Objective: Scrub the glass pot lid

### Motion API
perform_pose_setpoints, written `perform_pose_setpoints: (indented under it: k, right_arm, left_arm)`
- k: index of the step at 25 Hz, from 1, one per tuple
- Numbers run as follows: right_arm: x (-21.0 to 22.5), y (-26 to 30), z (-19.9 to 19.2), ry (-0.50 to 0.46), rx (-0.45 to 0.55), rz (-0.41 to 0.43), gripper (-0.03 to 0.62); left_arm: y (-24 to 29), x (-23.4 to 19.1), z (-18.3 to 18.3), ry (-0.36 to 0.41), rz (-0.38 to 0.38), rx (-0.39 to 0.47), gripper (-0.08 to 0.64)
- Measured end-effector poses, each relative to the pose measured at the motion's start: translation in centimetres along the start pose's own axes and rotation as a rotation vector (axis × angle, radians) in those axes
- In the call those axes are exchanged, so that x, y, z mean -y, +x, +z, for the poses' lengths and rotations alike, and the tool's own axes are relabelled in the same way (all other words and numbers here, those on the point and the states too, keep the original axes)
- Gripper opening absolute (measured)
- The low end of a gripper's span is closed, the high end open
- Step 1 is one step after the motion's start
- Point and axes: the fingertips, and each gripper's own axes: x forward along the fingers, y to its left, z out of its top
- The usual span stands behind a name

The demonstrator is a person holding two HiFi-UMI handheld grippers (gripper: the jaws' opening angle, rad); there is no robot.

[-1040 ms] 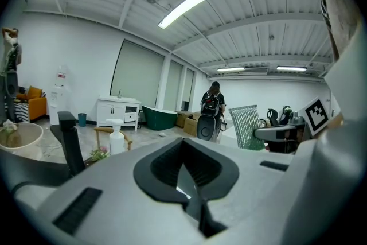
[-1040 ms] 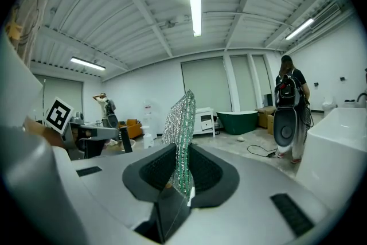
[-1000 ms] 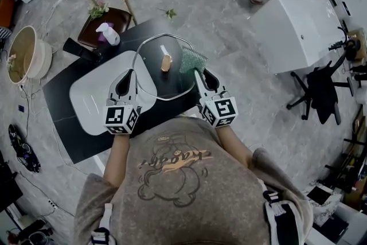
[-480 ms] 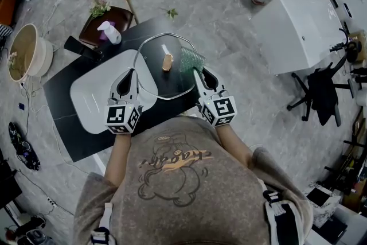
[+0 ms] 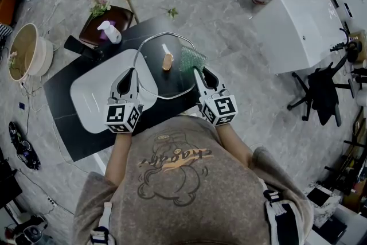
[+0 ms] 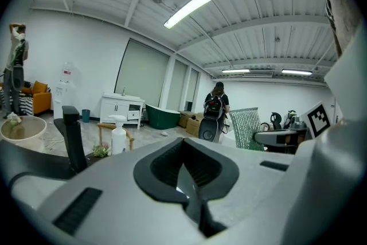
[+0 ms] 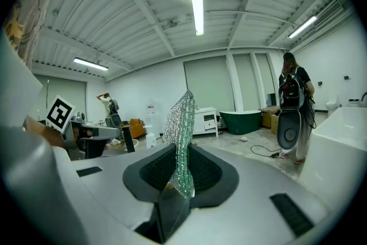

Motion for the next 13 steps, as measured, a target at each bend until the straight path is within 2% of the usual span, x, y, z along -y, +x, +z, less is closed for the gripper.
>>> perform_pose_setpoints:
  k: [13]
  right_arm:
    - [0.06, 0.13, 0.05, -0.003, -0.004, 0.007, 0.084]
  left_arm:
    - [0.05, -0.06, -0.04, -0.009, 0.0, -0.005, 0.009]
